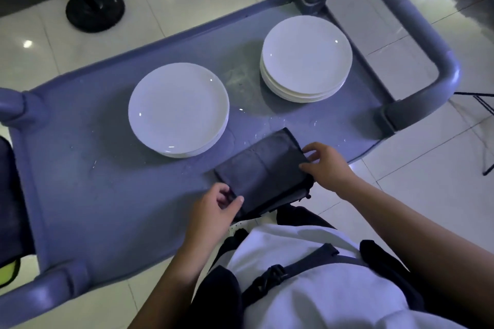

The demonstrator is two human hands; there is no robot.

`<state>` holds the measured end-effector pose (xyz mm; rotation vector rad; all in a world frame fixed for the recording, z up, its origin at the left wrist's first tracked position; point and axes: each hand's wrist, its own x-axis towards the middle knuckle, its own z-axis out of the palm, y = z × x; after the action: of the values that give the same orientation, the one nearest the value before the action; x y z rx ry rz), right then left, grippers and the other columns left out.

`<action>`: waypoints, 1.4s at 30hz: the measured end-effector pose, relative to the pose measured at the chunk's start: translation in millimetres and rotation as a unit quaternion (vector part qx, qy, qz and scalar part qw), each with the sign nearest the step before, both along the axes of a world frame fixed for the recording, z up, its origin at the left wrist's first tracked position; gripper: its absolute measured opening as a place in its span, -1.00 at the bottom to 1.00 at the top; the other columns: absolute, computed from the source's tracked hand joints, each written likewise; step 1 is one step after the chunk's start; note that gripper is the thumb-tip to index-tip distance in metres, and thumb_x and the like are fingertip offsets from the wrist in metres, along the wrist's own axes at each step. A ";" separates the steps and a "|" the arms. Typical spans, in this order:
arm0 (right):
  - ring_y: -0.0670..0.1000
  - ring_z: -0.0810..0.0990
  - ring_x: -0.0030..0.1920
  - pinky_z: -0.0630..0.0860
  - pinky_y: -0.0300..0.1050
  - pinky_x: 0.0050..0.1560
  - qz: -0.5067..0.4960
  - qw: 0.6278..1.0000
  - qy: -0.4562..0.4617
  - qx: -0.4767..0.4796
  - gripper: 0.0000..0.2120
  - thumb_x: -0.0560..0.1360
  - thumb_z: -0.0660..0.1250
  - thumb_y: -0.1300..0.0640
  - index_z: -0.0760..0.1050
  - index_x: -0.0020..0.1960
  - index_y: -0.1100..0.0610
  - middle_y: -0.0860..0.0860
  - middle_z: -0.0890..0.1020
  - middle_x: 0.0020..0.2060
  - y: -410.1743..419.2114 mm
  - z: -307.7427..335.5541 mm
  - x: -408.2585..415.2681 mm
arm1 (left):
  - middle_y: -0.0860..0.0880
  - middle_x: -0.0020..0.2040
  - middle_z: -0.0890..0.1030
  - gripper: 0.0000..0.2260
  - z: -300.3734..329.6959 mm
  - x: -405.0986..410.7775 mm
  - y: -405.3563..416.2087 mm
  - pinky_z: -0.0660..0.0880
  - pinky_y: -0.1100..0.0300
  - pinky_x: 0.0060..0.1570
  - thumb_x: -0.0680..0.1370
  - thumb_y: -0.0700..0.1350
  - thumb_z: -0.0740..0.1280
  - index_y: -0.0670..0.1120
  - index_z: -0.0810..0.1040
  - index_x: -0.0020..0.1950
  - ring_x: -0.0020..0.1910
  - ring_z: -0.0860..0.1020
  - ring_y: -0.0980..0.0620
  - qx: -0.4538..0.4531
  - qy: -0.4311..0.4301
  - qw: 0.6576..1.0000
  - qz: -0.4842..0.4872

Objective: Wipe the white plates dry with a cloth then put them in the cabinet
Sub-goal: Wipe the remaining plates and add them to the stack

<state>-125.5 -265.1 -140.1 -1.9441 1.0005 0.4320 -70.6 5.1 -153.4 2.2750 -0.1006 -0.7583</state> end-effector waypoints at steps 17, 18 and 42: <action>0.16 0.58 -0.22 0.69 0.11 -0.08 -0.012 0.981 0.022 0.193 -0.91 0.55 0.41 0.27 0.53 -0.11 0.18 0.15 0.57 -0.20 -29.1 14.9 13.7 | -0.02 -0.15 0.66 -0.79 8.3 6.5 -30.2 0.47 0.08 -0.05 0.60 -0.21 0.38 0.10 0.45 -0.04 -0.16 0.56 -0.05 -0.072 0.075 0.983 0.151; 0.15 0.58 -0.23 0.70 0.06 -0.11 0.005 0.980 0.034 0.196 -0.92 0.53 0.42 0.27 0.55 -0.12 0.19 0.13 0.58 -0.21 -29.6 16.7 12.9 | -0.04 -0.16 0.62 -0.79 10.6 3.6 -32.1 0.47 0.09 -0.10 0.61 -0.24 0.35 0.07 0.45 -0.03 -0.20 0.53 -0.03 -0.113 0.089 0.972 0.188; 0.17 0.57 -0.11 0.44 -0.10 -0.06 0.164 0.983 0.014 -0.075 -0.87 0.53 0.34 0.03 0.51 -0.19 -0.04 0.06 0.47 0.03 28.0 11.1 -7.0 | -0.14 -0.07 0.46 -0.75 41.2 12.1 -35.7 0.67 0.18 -0.21 0.59 -0.51 0.18 -0.23 0.55 0.03 -0.11 0.54 -0.02 -0.376 0.268 0.819 0.341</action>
<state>-132.5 -237.1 -129.0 -2.2563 0.7473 0.5836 -58.5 -30.7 -112.2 1.1455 0.5610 -0.7453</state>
